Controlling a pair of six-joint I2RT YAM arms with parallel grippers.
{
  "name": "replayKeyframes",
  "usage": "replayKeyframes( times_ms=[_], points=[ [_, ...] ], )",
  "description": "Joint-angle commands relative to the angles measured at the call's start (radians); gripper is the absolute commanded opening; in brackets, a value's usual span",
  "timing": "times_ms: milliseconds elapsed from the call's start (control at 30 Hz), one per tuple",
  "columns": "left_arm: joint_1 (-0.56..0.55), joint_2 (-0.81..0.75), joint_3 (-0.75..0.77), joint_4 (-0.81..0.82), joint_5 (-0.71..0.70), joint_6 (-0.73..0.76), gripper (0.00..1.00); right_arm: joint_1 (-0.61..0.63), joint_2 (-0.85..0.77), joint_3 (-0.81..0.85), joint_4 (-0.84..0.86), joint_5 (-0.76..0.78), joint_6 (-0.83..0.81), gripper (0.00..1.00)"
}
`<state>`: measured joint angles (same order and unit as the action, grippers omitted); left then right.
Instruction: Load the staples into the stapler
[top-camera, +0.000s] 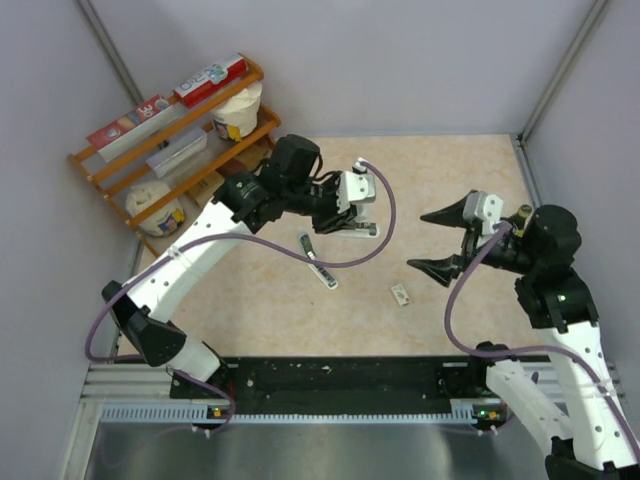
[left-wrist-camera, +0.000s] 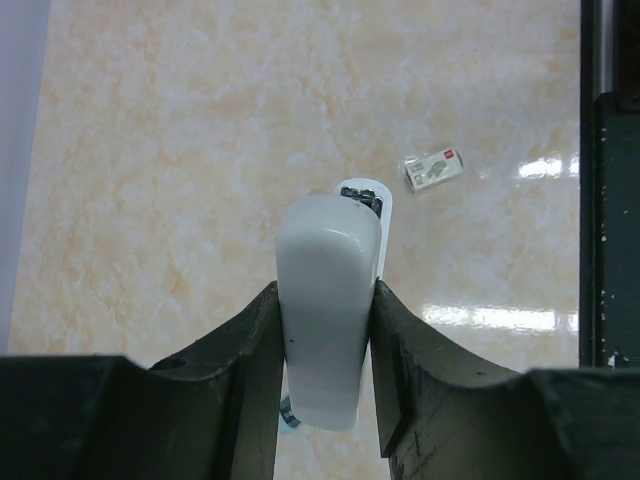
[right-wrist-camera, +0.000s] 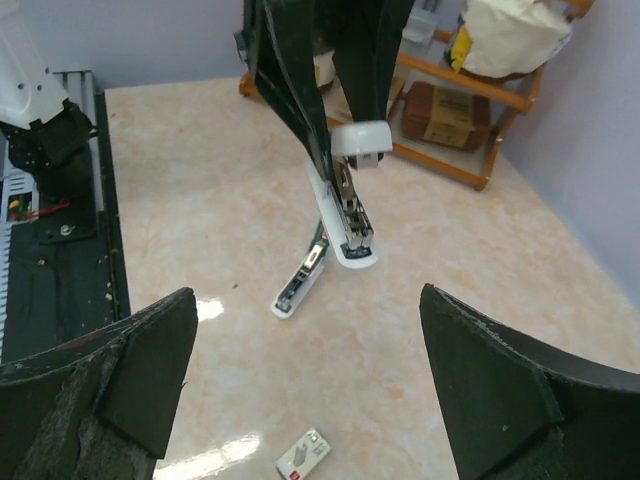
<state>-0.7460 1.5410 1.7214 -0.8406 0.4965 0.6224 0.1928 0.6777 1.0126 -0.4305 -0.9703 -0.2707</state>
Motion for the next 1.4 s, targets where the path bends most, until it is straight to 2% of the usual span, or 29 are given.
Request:
replayKeyframes(
  times_ms=[0, 167, 467, 600, 667, 967, 1100, 1167, 1300, 1367],
  points=[
    [0.0, -0.064, -0.031, 0.055, 0.114, -0.072, 0.08, -0.009, 0.066, -0.06, 0.166, -0.129, 0.011, 0.89],
    [0.0, -0.062, -0.06, 0.095, 0.178, -0.116, 0.08, 0.016, 0.16, -0.08, 0.3, -0.179, 0.033, 0.85],
    [0.0, -0.041, -0.054, 0.11, 0.228, -0.151, 0.06, 0.165, 0.293, -0.097, 0.335, -0.085, -0.048, 0.72],
    [0.0, -0.038, -0.054, 0.109, 0.232, -0.153, 0.06, 0.18, 0.332, -0.123, 0.404, -0.071, -0.004, 0.63],
    [-0.001, -0.038, -0.054, 0.109, 0.229, -0.153, 0.06, 0.181, 0.339, -0.124, 0.406, -0.085, 0.004, 0.57],
    [0.002, -0.038, -0.046, 0.117, 0.214, -0.159, 0.05, 0.217, 0.355, -0.152, 0.389, -0.09, -0.021, 0.42],
    [0.008, -0.044, -0.029, 0.139, 0.188, -0.179, 0.0, 0.217, 0.37, -0.167, 0.381, -0.096, -0.028, 0.35],
    [0.017, -0.048, -0.017, 0.152, 0.186, -0.193, 0.0, 0.217, 0.379, -0.18, 0.384, -0.105, -0.025, 0.28],
    [0.045, -0.047, 0.03, 0.161, 0.182, -0.228, 0.0, 0.217, 0.396, -0.21, 0.465, -0.114, 0.036, 0.16],
    [0.069, -0.05, 0.05, 0.175, 0.189, -0.256, 0.0, 0.217, 0.401, -0.242, 0.528, -0.111, 0.085, 0.15]
  ],
)
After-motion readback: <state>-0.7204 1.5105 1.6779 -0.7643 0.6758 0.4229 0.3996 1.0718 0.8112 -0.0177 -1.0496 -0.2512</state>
